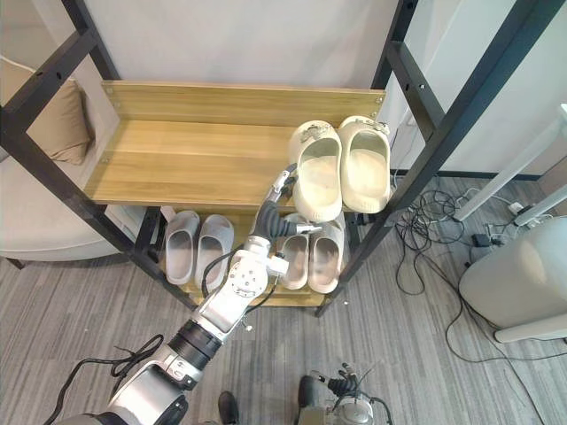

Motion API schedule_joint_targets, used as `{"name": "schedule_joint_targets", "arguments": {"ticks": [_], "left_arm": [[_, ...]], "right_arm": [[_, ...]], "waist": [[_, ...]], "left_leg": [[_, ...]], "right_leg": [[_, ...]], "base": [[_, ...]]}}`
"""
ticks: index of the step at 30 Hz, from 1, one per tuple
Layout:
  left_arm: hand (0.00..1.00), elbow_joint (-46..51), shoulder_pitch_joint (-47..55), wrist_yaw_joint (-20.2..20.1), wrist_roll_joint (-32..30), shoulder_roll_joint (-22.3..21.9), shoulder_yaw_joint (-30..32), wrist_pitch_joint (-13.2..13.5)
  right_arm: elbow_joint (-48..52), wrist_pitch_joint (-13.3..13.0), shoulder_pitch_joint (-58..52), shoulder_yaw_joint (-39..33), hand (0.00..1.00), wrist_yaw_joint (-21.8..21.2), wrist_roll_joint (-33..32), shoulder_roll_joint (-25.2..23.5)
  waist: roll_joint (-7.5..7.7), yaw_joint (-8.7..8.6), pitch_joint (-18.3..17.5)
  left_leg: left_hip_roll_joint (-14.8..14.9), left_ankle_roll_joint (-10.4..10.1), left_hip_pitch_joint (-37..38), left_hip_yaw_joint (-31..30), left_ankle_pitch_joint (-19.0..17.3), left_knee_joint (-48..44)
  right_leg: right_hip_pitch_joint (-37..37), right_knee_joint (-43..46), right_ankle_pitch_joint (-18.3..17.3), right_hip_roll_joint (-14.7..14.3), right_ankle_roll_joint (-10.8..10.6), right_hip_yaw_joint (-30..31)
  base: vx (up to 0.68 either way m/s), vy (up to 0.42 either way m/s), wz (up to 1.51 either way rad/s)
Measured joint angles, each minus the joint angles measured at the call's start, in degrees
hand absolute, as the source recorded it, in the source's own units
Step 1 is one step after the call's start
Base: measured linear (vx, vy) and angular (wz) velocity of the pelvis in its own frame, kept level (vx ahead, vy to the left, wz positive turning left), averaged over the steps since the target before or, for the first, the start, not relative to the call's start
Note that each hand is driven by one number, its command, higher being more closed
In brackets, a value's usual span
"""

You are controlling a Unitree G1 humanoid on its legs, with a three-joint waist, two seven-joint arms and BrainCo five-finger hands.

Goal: Organize the slippers on the shoe rack

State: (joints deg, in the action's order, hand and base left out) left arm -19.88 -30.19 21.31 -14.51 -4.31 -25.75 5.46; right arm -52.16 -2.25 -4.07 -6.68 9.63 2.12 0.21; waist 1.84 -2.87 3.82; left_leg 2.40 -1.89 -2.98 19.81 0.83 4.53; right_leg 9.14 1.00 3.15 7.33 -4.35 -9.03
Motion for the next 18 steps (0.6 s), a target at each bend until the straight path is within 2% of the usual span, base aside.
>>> {"name": "schedule_joint_targets", "arguments": {"ticks": [18], "left_arm": [[0.0, -0.16, -5.77, 2.34, 0.08, -1.7, 1.96, -0.19]], "right_arm": [[3.97, 0.01, -1.43, -1.66, 0.0, 0.35, -0.02, -0.08]], "waist": [[-1.04, 0.12, 1.07]], "left_leg": [[-0.21, 0.23, -2.12, 1.34, -1.24, -1.79]], "right_leg": [[2.91, 1.91, -0.61, 0.66, -0.21, 1.04]], "base": [[-0.01, 0.005, -0.03]]}}
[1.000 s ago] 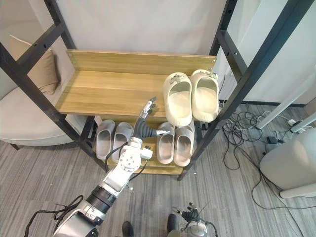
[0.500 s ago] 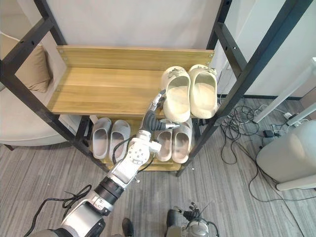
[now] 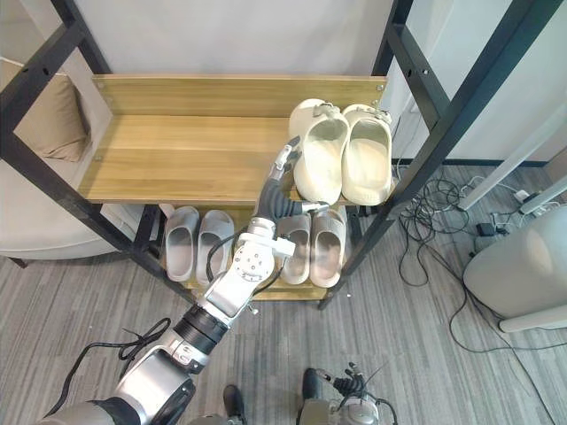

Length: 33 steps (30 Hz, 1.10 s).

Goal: Organize the slippers on the shoe rack

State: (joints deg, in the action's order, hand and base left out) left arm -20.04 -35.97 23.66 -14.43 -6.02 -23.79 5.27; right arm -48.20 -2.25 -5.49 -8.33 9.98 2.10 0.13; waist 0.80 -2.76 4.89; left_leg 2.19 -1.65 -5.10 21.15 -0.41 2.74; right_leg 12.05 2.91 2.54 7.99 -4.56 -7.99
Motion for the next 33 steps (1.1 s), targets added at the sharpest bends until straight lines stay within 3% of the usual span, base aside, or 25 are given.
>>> {"name": "schedule_joint_targets", "arguments": {"ticks": [20, 33], "left_arm": [[0.0, -3.12, -2.06, -0.18, 0.96, 0.97, 7.29, -0.58], [0.0, 1.42, 4.03, -0.16, 1.02, 7.46, 16.07, 0.58]], "right_arm": [[0.69, -0.51, 0.07, 0.07, 0.0, 0.09, 0.02, -0.02], [-0.3, -0.56, 0.51, 2.31, 0.0, -0.53, 0.11, 1.13]], "waist": [[-0.26, -0.24, 1.28], [-1.61, -0.51, 1.51]], "left_leg": [[0.14, 0.0, -0.75, 0.39, -1.34, -1.88], [0.24, -0.08, 1.75, -0.31, -1.12, -0.74]], "right_leg": [[0.36, -0.08, 0.01, 0.04, -0.02, 0.78], [-3.25, -2.58, 0.41, -0.45, 0.23, -0.58]], "base": [[0.0, 0.001, -0.02], [0.0, -0.007, 0.03]]}}
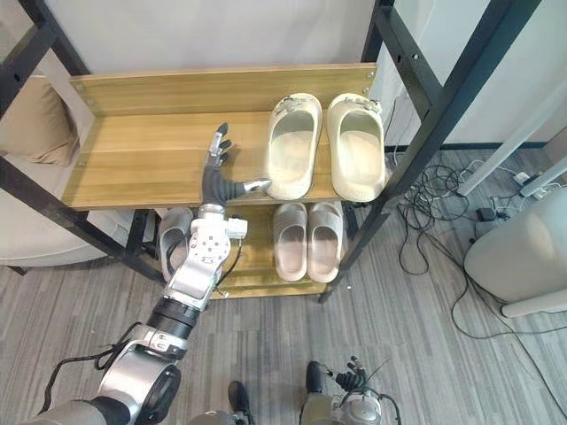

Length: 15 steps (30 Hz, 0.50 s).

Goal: Organize the slippers on the shoe rack

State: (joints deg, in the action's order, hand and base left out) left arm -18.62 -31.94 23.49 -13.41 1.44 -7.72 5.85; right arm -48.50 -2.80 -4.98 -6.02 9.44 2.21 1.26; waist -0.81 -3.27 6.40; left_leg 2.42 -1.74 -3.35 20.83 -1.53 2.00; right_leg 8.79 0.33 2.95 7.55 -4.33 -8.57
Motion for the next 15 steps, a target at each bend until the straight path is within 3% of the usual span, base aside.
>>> {"name": "schedule_joint_targets", "arguments": {"ticks": [7, 10, 15], "left_arm": [[0.0, 8.6, 8.85, -1.09, 0.33, 1.55, -1.0, 0.92], [0.0, 13.1, 13.75, -3.49, 2.5, 2.06, -3.32, 1.35], [0.0, 19.8, 24.61, -9.41, 9.42, 2.39, -7.35, 4.21]], "right_arm": [[-2.32, 0.21, 1.43, 2.03, 0.0, -0.53, -0.01, 0.12], [-3.07, 0.64, 2.08, 2.4, 0.0, -0.73, -0.01, -0.18], [-5.38, 1.2, 2.75, 4.4, 0.0, -2.0, 0.0, -0.29]], "waist": [[-0.05, 0.35, -0.55], [-0.03, 0.53, -0.97], [-0.04, 1.71, -2.15]], "left_leg": [[-0.06, -0.3, 1.81, -2.53, 0.8, 1.92], [-0.02, -0.31, 2.44, -4.03, 0.8, 1.95], [-0.17, -0.31, 3.58, -6.21, 0.8, 1.91]], "right_leg": [[-3.34, -2.38, 0.14, -0.44, -0.01, -2.55], [-5.24, -3.38, 0.13, -0.54, 0.0, -4.1], [-8.02, -4.23, 0.1, -0.48, 0.01, -6.45]], "base": [[0.03, -0.026, 0.17], [0.03, -0.037, 0.26], [-0.01, -0.024, 0.21]]}}
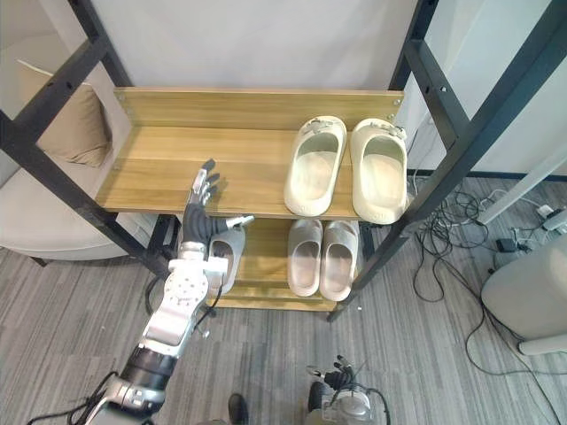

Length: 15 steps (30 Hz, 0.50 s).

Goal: Organize the slippers on the shoe rack

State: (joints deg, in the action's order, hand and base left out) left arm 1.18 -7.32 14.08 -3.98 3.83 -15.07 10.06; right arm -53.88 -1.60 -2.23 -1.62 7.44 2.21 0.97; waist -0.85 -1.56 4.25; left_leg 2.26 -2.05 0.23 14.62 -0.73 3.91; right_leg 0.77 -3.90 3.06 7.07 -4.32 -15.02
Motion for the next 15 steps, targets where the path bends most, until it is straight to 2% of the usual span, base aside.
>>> {"name": "schedule_joint_targets", "arguments": {"ticks": [2, 6, 11, 15], "left_arm": [[0.0, 0.62, 4.71, -3.03, 3.07, 0.08, -1.27, 0.89], [0.0, 0.46, 13.15, -8.03, 8.02, 1.47, -1.74, 0.84], [0.0, -1.36, 19.21, -10.94, 13.24, 2.2, -0.46, 0.86], [0.0, -10.17, 22.43, -11.77, 12.88, 2.75, 2.2, 0.76]], "right_arm": [[-1.67, 0.12, -0.01, 0.11, 0.0, -0.22, 0.06, 0.07], [-2.47, 0.17, -0.04, 0.8, 0.0, -0.42, 0.1, 0.35], [-4.52, 0.27, -0.09, 0.8, 0.0, -0.65, 0.11, 1.15], [-5.83, 0.35, 0.03, 0.81, 0.0, -0.65, 0.15, 1.46]], "waist": [[0.15, 0.91, -1.23], [0.24, 1.26, -1.8], [0.74, 1.91, -3.04], [0.94, 2.52, -3.63]], "left_leg": [[-0.06, 0.0, 0.3, -0.61, 0.01, -0.12], [-0.39, 0.18, 0.79, -3.37, 1.02, 0.04], [-0.59, 0.23, 0.99, -7.49, 2.85, 1.61], [-0.74, -0.06, 1.92, -8.86, 3.08, 1.91]], "right_leg": [[-0.6, -0.06, -0.04, 0.03, 0.0, -0.3], [-2.22, 0.07, -0.32, 0.3, -0.05, -2.91], [-3.45, 0.38, -1.23, 0.33, -0.24, -6.51], [-4.83, 0.52, -2.06, 0.45, -0.39, -7.97]], "base": [[-0.03, -0.016, 0.13], [-0.07, -0.024, 0.26], [-0.07, -0.027, 0.48], [-0.04, -0.014, 0.17]]}}
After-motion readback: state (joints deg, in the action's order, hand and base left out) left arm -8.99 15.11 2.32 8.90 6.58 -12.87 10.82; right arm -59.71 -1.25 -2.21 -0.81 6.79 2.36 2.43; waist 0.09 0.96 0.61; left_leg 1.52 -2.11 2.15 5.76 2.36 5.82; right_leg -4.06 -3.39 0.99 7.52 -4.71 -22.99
